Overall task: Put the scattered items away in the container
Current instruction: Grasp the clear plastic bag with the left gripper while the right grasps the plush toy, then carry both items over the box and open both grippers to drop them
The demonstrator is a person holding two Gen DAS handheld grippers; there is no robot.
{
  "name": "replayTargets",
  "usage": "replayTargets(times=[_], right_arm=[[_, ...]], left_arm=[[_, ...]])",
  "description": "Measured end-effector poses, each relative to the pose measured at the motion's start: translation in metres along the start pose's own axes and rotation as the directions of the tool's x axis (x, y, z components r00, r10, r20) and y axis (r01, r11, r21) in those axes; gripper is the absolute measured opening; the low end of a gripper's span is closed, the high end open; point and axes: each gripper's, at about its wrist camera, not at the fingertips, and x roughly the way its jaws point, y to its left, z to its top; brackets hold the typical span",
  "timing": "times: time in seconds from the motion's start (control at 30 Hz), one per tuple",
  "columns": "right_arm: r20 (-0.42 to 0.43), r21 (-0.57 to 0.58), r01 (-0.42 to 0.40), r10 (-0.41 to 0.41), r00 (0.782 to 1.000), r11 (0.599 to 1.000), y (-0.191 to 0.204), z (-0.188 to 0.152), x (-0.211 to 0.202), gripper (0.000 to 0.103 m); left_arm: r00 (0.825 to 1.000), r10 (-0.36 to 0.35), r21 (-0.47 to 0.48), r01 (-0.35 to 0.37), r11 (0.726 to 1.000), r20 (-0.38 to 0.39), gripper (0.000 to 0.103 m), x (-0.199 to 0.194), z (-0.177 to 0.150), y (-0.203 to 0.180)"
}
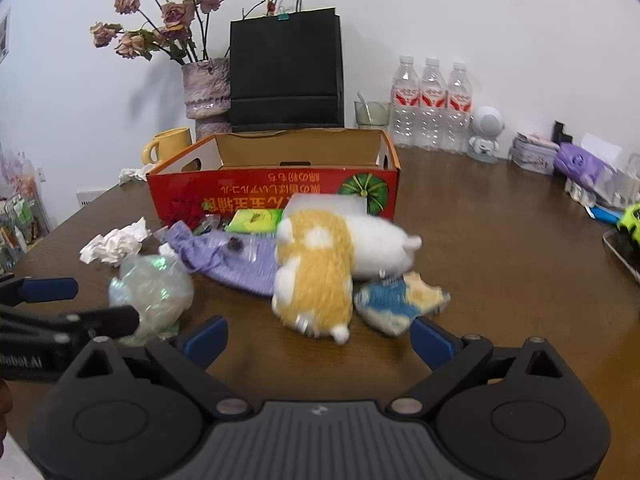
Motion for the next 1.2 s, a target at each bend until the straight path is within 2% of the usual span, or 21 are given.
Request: replayTargets(times=[0.07, 0.17, 0.23, 0.3, 0.4, 0.5, 0.63, 1.03, 1.2], right_arm=[[-0.006, -0.010, -0.009, 0.009, 1.000, 1.000, -0.002, 0.007, 0.010, 0.088], [-0.022, -0.017, -0.026, 0.025, 0.999, 1.000, -0.004, 0.015, 0.025, 0.085], [-0.030, -0.029, -0.035, 0.034, 0.999, 0.999, -0.003, 0.020, 0.035, 0.076], [-0.046, -0.036, -0.042, 0.040, 0.998, 0.998, -0.003, 0.024, 0.044, 0.073], [-0.088, -0.021, -0.067, 0.065, 0.994, 0.998, -0.004, 0.028, 0.059, 0.058], [-0.121, 0.011, -0.091, 0.092, 0.988, 0.996, -0.007, 0.028, 0.068, 0.053], [-0.095, 0.022, -0.096, 0.097, 0.991, 0.995, -0.009, 0.026, 0.064, 0.048], [0.027, 0.032, -0.094, 0.093, 0.995, 0.995, -0.011, 0.031, 0.034, 0.044], [0.098, 0.013, -0.087, 0.085, 0.992, 0.996, -0.012, 0.049, 0.023, 0.044]], left_arm=[[1.000, -0.007, 0.011, 0.007, 1.000, -0.011, 0.095, 0.009, 0.002, -0.001], [1.000, -0.003, 0.020, 0.004, 1.000, -0.029, 0.083, 0.020, 0.004, -0.002], [0.999, -0.015, 0.015, 0.016, 1.000, -0.042, 0.075, 0.025, 0.005, -0.001], [0.998, -0.023, 0.011, 0.023, 1.000, -0.054, 0.060, 0.030, 0.005, 0.000], [0.998, -0.031, 0.009, 0.031, 0.999, -0.054, 0.052, 0.034, 0.006, 0.001], [0.998, -0.040, -0.005, 0.040, 0.999, -0.049, 0.049, 0.037, 0.009, 0.005], [0.998, -0.046, -0.030, 0.045, 0.999, -0.039, 0.045, 0.038, 0.011, 0.010], [0.996, -0.073, -0.067, 0.077, 0.995, 0.048, 0.044, 0.014, 0.025, 0.018], [0.990, -0.069, -0.070, 0.077, 0.995, 0.120, 0.044, 0.004, 0.049, 0.026]])
